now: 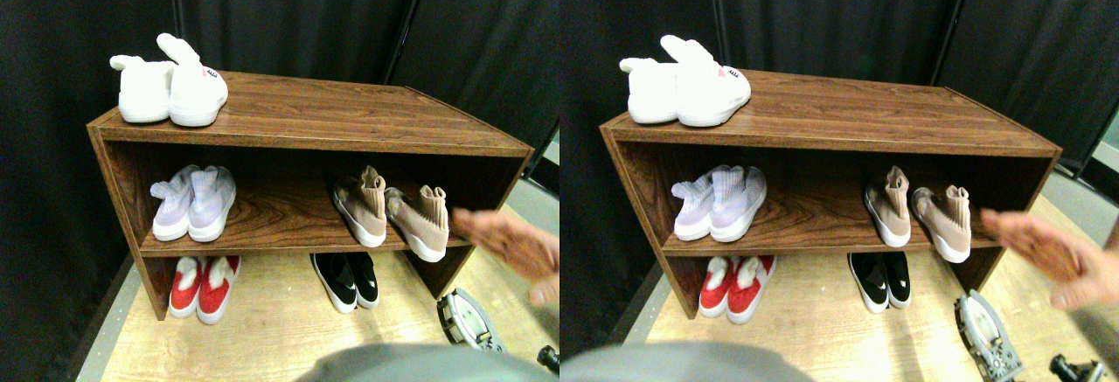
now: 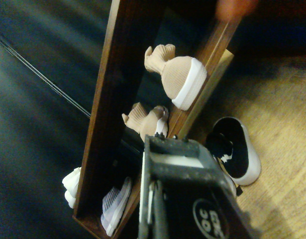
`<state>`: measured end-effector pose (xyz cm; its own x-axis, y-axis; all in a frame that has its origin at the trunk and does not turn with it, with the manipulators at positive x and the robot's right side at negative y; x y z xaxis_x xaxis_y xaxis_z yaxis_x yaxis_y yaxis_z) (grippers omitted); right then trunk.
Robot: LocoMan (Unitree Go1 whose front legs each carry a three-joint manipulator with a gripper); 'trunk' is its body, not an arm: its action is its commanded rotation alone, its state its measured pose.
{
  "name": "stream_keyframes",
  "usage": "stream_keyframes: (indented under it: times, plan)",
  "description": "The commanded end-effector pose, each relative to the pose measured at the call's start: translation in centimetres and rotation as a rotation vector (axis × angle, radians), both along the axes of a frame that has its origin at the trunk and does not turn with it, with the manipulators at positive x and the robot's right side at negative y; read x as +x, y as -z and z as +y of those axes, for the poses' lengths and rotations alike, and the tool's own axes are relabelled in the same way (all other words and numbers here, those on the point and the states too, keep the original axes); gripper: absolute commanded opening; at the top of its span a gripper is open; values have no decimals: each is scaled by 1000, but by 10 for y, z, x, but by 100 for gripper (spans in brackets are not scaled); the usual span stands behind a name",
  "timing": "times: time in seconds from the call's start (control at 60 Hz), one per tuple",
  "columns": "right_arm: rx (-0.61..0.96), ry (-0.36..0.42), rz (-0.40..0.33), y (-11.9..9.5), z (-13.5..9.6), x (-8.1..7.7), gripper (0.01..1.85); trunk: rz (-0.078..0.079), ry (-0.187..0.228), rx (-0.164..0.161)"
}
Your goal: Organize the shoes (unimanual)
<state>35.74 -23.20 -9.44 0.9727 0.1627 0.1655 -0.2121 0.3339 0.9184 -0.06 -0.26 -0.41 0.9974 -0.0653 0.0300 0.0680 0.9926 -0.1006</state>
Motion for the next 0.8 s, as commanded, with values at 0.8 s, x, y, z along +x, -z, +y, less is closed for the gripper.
stream_keyframes:
  times: [0.8]
  plan:
    - [-18,1,-91,-16,2,-2,6,13,30,-5]
